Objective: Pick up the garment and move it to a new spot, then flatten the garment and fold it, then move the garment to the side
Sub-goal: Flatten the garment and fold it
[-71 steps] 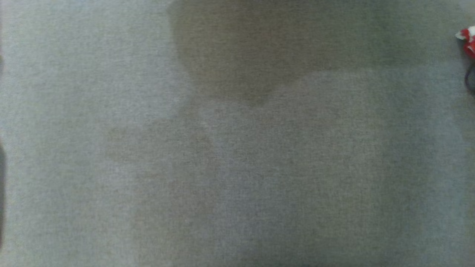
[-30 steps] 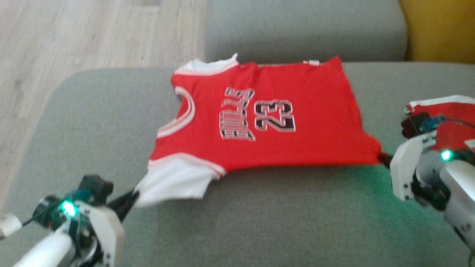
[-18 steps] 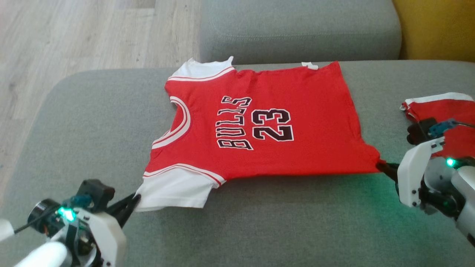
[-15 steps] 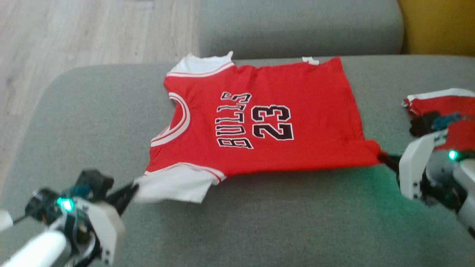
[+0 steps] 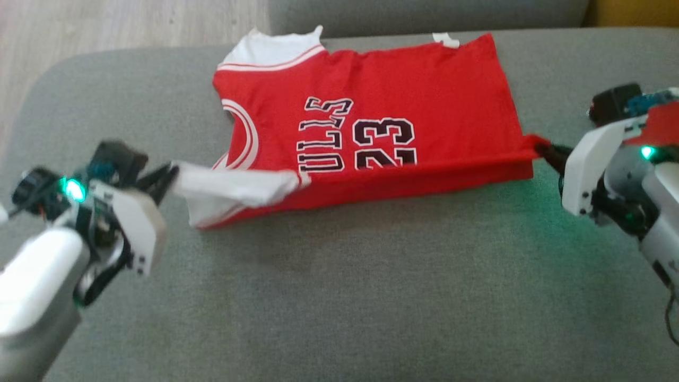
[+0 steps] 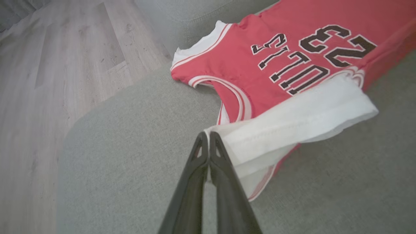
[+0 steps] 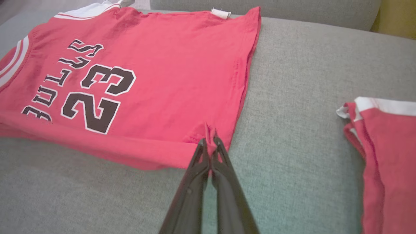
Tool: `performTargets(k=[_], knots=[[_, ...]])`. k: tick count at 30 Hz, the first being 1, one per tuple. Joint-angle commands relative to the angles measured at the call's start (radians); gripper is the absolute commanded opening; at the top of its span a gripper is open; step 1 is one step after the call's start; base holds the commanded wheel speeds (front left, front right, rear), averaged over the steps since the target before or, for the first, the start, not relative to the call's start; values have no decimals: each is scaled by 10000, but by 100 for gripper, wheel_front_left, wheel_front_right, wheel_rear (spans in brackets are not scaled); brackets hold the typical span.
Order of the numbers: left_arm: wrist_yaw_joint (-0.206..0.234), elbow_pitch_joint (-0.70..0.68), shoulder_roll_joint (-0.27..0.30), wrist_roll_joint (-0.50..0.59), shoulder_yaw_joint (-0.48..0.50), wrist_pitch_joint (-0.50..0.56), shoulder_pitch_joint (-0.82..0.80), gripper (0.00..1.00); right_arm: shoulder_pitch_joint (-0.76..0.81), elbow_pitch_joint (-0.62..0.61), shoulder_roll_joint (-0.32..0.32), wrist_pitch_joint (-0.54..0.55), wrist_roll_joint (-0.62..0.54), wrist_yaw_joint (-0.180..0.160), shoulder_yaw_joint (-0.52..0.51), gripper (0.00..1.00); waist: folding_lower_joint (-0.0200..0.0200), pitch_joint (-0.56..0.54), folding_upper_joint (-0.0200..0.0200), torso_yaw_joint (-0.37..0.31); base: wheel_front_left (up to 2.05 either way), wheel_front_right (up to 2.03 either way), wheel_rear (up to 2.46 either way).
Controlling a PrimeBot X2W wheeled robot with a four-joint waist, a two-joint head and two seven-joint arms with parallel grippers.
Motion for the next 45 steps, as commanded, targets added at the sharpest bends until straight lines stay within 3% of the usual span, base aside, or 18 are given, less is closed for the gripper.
performTargets(k=[1, 13, 24, 25, 26, 33, 38, 43, 45], knots=[[-89, 145, 227, 154, 552, -88, -1001, 0, -467, 19, -8, -206, -134, -9, -79, 0, -2, 250, 0, -54, 0, 0, 0], [-512, 2318, -536, 800, -91, -384, -2767, 0, -1405, 997, 630, -766, -377, -9, 386, 0, -2, 946, 0, -284, 0, 0, 0], [-637, 4000, -1203, 1086, -558, -963, -3916, 0, -2093, 1564, 880, -1522, -354, -9, 808, 0, -2, 1575, 0, -284, 0, 0, 0], [-601, 4166, -1278, 1089, -536, -1052, -4001, 46, -2156, 1648, 906, -1658, -393, -9, 832, 70, -2, 1614, 0, -271, 0, 0, 0], [-535, 4316, -1352, 1119, -517, -1182, -4087, 100, -2203, 1751, 941, -1761, -398, -9, 837, 100, -2, 1650, 0, -258, 0, 0, 0], [298, 5101, -1940, 1205, -151, -2675, -4446, 100, -2483, 2263, 1128, -3140, -368, -9, 649, 100, -2, 1625, 0, -144, 0, 0, 0], [1103, 5145, -2403, 744, 691, -4568, -4344, 100, -2547, 2560, 1455, -5221, -302, -9, 31, 100, -2, 1268, 0, -66, 0, 0, 0], [1765, 4591, -2757, 254, 1539, -6278, -3616, 100, -2288, 2785, 2066, -6438, -316, -9, -1196, 100, -2, 694, 0, -29, 0, 0, 0], [1992, 4085, -2853, 199, 1808, -6478, -3120, 100, -2112, 2307, 2147, -6461, -715, -9, -2411, 100, -2, 516, 0, -32, 0, 0, 0]])
